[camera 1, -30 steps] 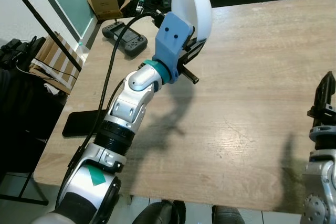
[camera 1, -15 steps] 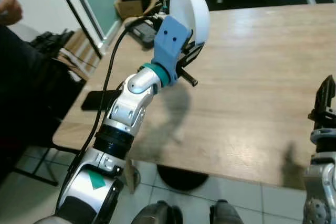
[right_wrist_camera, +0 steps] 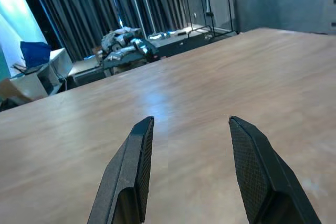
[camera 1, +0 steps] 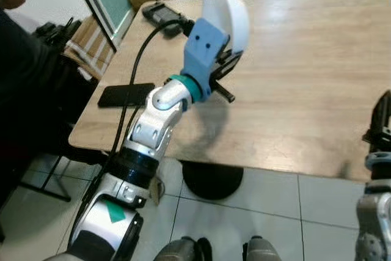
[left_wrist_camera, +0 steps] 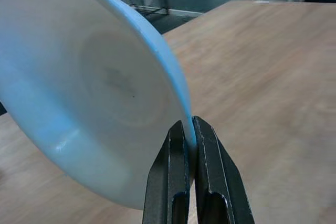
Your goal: Setting the table
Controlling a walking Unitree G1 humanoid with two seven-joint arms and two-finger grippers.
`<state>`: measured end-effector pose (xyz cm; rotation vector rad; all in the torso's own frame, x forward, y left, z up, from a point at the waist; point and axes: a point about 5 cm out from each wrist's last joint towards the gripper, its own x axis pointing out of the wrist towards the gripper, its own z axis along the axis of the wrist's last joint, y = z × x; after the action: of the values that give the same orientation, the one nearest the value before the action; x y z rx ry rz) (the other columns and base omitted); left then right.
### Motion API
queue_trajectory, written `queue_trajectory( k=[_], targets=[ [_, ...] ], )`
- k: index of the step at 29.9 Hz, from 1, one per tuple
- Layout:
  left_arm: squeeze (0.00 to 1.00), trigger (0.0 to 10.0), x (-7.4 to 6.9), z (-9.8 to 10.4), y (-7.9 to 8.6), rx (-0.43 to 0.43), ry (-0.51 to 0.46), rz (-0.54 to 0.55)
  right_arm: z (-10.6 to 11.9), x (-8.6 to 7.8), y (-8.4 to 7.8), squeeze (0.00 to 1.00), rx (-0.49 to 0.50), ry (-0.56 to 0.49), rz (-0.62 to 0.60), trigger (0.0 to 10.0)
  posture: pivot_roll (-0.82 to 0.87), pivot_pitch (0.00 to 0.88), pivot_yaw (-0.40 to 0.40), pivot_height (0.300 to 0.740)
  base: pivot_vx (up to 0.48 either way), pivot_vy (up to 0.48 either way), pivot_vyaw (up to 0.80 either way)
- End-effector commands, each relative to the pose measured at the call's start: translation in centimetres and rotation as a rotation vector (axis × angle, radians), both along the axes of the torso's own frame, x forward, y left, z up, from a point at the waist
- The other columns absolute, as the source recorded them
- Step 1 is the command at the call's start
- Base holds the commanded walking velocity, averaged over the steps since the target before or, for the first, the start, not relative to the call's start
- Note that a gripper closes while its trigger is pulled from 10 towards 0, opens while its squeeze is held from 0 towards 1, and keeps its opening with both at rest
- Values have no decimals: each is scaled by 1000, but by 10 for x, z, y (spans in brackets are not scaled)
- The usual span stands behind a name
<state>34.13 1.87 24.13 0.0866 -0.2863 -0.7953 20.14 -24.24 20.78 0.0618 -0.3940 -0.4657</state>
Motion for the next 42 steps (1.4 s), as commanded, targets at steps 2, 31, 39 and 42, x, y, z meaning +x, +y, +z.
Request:
queue_trajectory(
  k=[2,31,39,42],
  targets=[
    [0,10000,2,-2,10,5,6,27,-1,0,3,0,1,7,11,10000,-134,12,253,740,-274,0,0],
    [0,10000,0,-2,8,2,17,21,-2,0,4,0,-9,16,8,10000,-140,17,253,740,-276,0,0],
    [0,10000,1,0,7,4,9,20,-1,0,3,0,-12,10,5,10000,-136,10,259,740,0,0,0],
    [0,10000,2,2,7,6,4,21,-1,2,4,0,-10,4,6,10000,-129,0,265,740,0,0,0]
  ],
)
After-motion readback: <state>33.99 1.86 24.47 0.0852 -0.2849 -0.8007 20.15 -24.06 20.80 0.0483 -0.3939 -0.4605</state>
